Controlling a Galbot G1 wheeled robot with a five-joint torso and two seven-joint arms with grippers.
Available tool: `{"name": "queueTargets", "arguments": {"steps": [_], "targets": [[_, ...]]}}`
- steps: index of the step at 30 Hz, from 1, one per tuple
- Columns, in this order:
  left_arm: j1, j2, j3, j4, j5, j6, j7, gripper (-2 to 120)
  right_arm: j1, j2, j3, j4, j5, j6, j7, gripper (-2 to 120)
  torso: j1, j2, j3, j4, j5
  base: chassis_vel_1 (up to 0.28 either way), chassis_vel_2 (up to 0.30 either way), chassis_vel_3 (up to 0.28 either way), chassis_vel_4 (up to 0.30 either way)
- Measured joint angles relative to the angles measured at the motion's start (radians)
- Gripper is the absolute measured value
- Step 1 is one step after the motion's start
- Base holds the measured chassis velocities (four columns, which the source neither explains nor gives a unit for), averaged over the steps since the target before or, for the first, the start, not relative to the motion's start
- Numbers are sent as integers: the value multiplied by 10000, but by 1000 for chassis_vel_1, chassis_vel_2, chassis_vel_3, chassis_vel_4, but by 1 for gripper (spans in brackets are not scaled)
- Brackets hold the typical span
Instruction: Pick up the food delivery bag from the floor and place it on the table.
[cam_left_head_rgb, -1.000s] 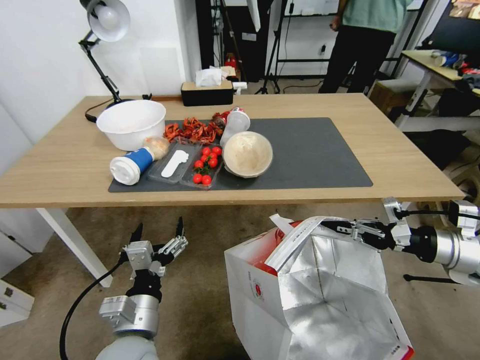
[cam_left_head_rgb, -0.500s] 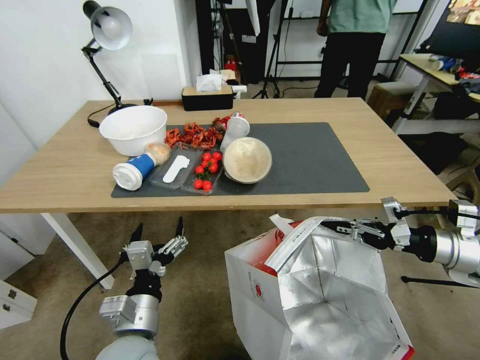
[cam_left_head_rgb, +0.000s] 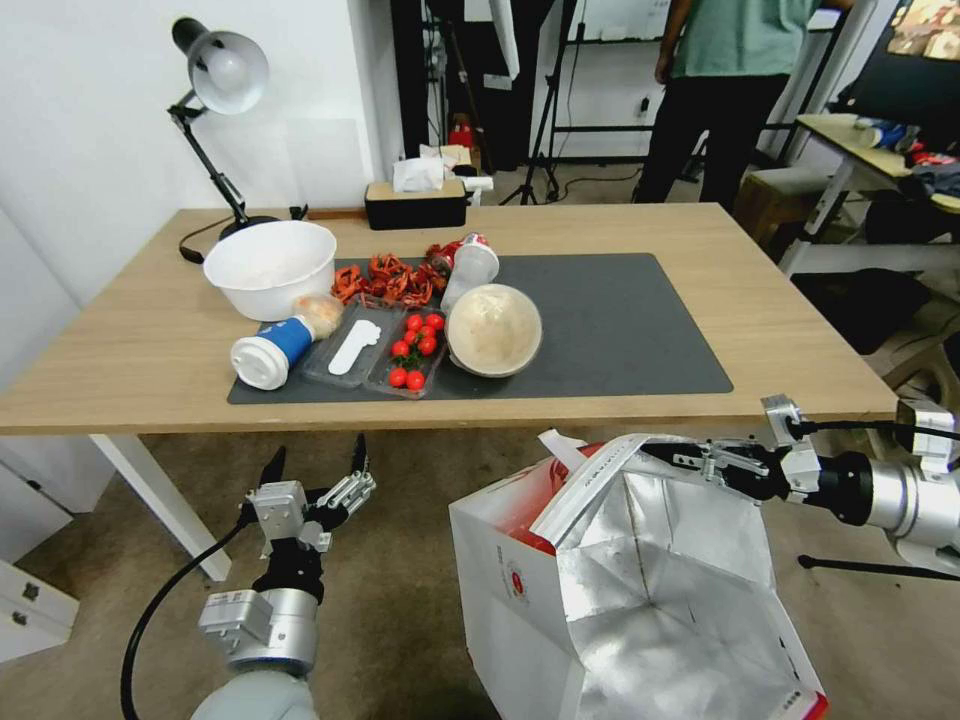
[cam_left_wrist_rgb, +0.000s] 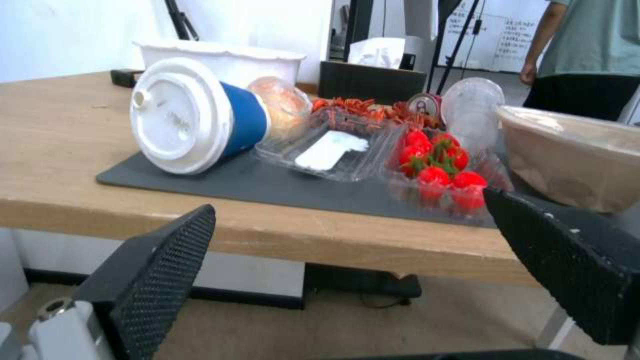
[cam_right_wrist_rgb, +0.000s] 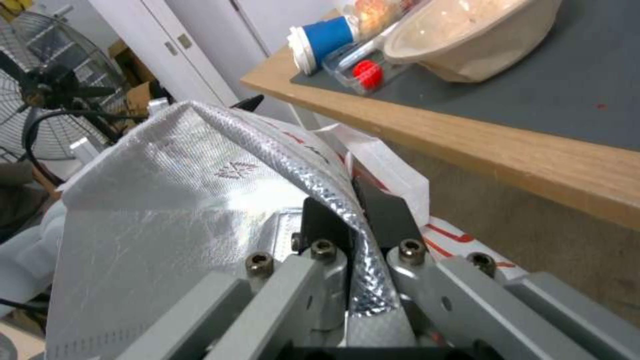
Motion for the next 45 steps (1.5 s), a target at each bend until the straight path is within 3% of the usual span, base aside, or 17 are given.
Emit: {"name": "queueTargets", "arguments": {"steps": [19,32,45], "targets": [[8,9,0,36,-99,-11,-122,100,1,86,-39,-47,-76,17,0,0,379,863,483,0,0,0,0,0,0],[-37,16,-9,26,-175,-13,-341,100,39,-39,54,-24,-4,56,-81,0,375,852,481,1,0,0,0,0,0],[-51,24,-28,-9,-153,-15,-327,100,79,-346,447,-200,447,103,-1118,0,351,799,451,0,0,0,0,0,0]]}}
